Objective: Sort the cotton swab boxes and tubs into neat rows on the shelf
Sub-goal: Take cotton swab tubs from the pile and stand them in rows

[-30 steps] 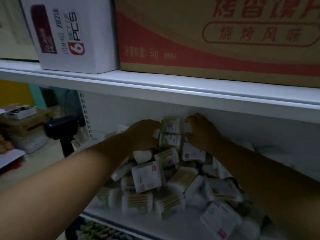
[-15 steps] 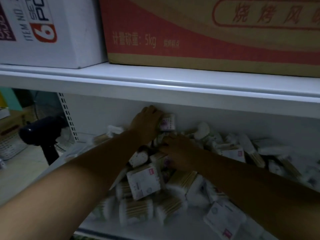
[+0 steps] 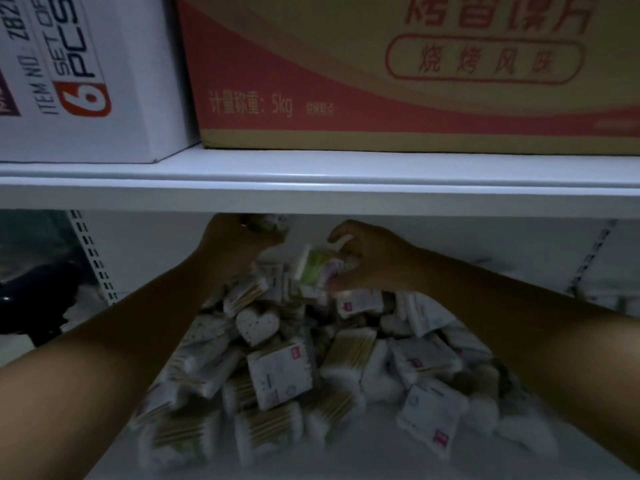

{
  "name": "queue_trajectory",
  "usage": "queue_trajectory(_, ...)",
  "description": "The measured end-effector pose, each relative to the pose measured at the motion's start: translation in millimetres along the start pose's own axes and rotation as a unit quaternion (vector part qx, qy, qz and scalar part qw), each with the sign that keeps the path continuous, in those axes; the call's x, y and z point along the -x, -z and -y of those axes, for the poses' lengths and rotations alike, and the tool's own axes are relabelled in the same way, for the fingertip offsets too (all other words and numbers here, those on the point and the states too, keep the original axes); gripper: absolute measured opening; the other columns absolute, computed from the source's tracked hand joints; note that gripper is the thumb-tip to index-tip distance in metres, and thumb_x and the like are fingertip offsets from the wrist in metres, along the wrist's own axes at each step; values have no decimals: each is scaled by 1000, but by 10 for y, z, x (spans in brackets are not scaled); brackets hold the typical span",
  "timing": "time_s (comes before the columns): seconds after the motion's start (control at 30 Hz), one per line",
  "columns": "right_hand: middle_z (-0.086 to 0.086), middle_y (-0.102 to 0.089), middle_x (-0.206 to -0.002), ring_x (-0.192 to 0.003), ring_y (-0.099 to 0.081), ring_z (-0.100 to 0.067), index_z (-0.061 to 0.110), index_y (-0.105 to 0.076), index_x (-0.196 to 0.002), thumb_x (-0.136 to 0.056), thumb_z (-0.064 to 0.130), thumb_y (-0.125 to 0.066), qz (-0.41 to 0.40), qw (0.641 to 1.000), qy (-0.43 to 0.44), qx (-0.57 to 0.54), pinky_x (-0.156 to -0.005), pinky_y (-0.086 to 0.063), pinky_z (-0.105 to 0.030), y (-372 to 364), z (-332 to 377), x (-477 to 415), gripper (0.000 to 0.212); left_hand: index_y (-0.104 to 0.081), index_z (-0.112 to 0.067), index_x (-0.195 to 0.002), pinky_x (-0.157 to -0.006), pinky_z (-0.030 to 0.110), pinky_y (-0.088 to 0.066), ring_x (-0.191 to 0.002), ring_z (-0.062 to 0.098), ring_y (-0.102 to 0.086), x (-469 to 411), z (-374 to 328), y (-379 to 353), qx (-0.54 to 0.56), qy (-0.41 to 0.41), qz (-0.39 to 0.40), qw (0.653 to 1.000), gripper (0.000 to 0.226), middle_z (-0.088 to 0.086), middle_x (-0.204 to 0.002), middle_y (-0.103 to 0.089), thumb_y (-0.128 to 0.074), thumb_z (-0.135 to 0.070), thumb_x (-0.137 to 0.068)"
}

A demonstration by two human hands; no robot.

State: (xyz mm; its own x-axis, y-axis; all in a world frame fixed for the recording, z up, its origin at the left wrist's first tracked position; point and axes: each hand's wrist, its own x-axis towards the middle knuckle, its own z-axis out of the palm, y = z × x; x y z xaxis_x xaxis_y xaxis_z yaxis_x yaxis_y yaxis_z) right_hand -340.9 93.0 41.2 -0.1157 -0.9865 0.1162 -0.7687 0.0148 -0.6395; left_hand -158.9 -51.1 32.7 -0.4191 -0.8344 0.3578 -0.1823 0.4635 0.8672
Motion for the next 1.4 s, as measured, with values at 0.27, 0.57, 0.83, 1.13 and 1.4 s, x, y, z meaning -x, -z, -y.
queue_trajectory(0.27, 2, -73, -96, -87, -70, -12, 28, -65, -103, -68, 33, -77, -31, 927, -99, -360, -69, -56, -28, 343, -311, 740, 38, -65, -23, -82, -87, 50, -54, -88, 27, -67, 447, -532, -496, 67, 31, 84, 994, 29, 13, -95, -69, -82, -20, -58)
queue_trajectory(0.57, -7, -65, -103, -88, -64, -18, 18, -58, -104, -69, 12, -80, -146, 926, -183, -295, -63, -51, -24, 1182, -1067, 2418, 42, -51, -17, -100, -78, 38, -56, -86, 16, -66, 1312, -1209, -2008, 131, 27, 153, 979, 62, 7, -101, -66, -91, -15, -53)
queue_trajectory(0.83, -3, -67, -106, -95, -62, -18, 25, -64, -107, -79, 7, -67, -260, 911, -220, -234, -80, -49, -31, 1935, -1823, 4179, 33, -52, -7, -117, -79, 25, -54, -96, 17, -65, 2537, -2073, -3902, 194, -4, 281, 940, 64, 7, -108, -66, -85, -2, -62)
queue_trajectory(1.13, -8, -62, -91, -82, -64, -22, 17, -53, -90, -74, 9, -78, -422, 836, -266, -230, -67, -53, -35, 2607, -2706, 5544, 30, -54, -12, -109, -82, 38, -55, -88, 22, -65, 3065, -2739, -5511, 276, 61, 410, 867, 51, 11, -102, -66, -77, 7, -68)
queue_trajectory(1.4, -1, -63, -90, -81, -65, -12, 15, -60, -109, -76, 13, -77, -456, 814, -305, -191, -59, -51, -19, 3435, -3769, 5985, 38, -58, -17, -92, -69, 26, -51, -77, 10, -62, 2906, -3089, -7115, 275, 38, 447, 851, 35, -2, -87, -67, -76, 4, -70)
